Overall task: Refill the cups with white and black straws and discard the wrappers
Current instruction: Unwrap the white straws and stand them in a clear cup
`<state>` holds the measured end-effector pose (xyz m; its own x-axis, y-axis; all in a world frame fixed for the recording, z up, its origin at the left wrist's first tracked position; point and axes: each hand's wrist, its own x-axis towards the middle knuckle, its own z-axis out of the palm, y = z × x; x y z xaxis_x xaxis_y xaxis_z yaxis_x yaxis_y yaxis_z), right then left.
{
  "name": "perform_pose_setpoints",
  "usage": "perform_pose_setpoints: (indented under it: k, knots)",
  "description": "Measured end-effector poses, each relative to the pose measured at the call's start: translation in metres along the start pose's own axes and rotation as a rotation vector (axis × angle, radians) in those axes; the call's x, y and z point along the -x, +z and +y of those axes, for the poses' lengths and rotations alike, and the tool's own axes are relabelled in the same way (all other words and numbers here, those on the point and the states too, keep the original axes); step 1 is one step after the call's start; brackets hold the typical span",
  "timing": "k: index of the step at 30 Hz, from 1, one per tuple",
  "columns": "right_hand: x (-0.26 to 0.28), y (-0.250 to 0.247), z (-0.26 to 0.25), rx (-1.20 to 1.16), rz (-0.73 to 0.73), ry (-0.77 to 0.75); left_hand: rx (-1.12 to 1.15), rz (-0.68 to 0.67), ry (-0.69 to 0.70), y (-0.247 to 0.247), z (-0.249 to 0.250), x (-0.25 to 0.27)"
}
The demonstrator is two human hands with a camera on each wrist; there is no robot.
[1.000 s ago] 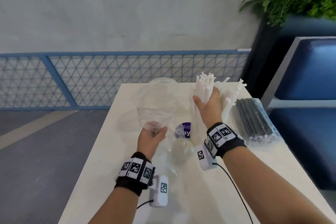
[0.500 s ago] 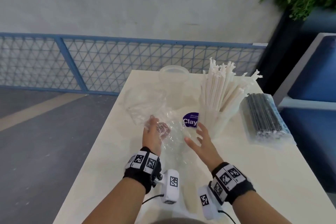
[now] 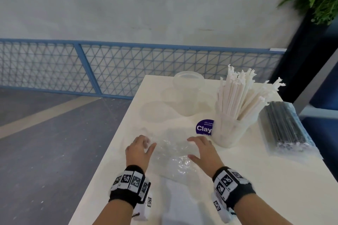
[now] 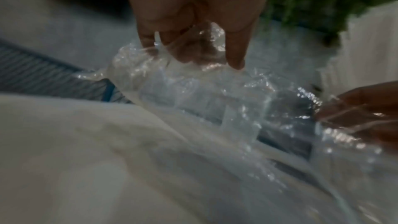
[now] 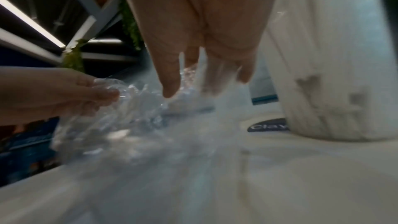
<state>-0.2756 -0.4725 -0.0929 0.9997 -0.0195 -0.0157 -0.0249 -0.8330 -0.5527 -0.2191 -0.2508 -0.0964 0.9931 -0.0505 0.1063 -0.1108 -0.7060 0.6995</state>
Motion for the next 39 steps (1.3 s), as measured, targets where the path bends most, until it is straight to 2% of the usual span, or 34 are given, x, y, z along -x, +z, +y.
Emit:
perform_pose_setpoints:
  k: [3, 5, 6, 11, 16, 22, 25, 28, 30, 33, 35, 37, 38, 39]
  knots:
    - [0.001, 0.016, -0.017, 0.285, 0.107, -0.124, 0.041, 0.053, -0.08, -0.001, -0.01, 0.005]
    - [0.002, 0.031, -0.024, 0.447, -0.017, -0.18, 0.044, 0.038, -0.087, 0.0, -0.015, 0.005]
    - [0.002, 0.04, -0.023, 0.494, -0.069, -0.155, 0.034, 0.035, -0.097, 0.0, -0.016, 0.005]
    - [0.001, 0.076, -0.001, 0.455, -0.244, 0.025, -0.045, 0.062, -0.17, 0.0, -0.027, 0.001]
    - [0.005, 0.067, 0.007, 0.431, -0.598, 0.123, -0.125, 0.057, -0.322, -0.007, -0.051, -0.016]
    - [0.006, 0.059, 0.008, 0.404, -0.666, 0.17, -0.163, 0.016, -0.492, -0.016, -0.073, -0.023]
    - [0.004, 0.058, 0.003, 0.39, -0.66, 0.193, -0.123, 0.011, -0.421, -0.019, -0.059, -0.03]
    - [0.003, 0.056, 0.001, 0.379, -0.666, 0.207, -0.12, -0.065, -0.318, -0.017, -0.048, -0.042]
    - [0.003, 0.055, 0.001, 0.376, -0.675, 0.202, -0.131, -0.052, -0.284, -0.015, -0.05, -0.052]
    - [0.003, 0.055, 0.004, 0.348, -0.664, 0.21, -0.058, -0.017, -0.38, -0.018, -0.066, -0.062]
    - [0.004, 0.055, 0.005, 0.337, -0.665, 0.231, -0.072, 0.007, -0.39, -0.018, -0.07, -0.061]
    - [0.004, 0.056, 0.005, 0.332, -0.669, 0.244, -0.25, 0.112, -0.238, -0.013, -0.061, -0.058]
    - [0.003, 0.056, 0.006, 0.331, -0.669, 0.247, -0.387, 0.124, -0.122, -0.01, -0.049, -0.055]
    - [0.003, 0.056, 0.007, 0.333, -0.668, 0.249, -0.524, 0.064, 0.005, -0.008, -0.034, -0.048]
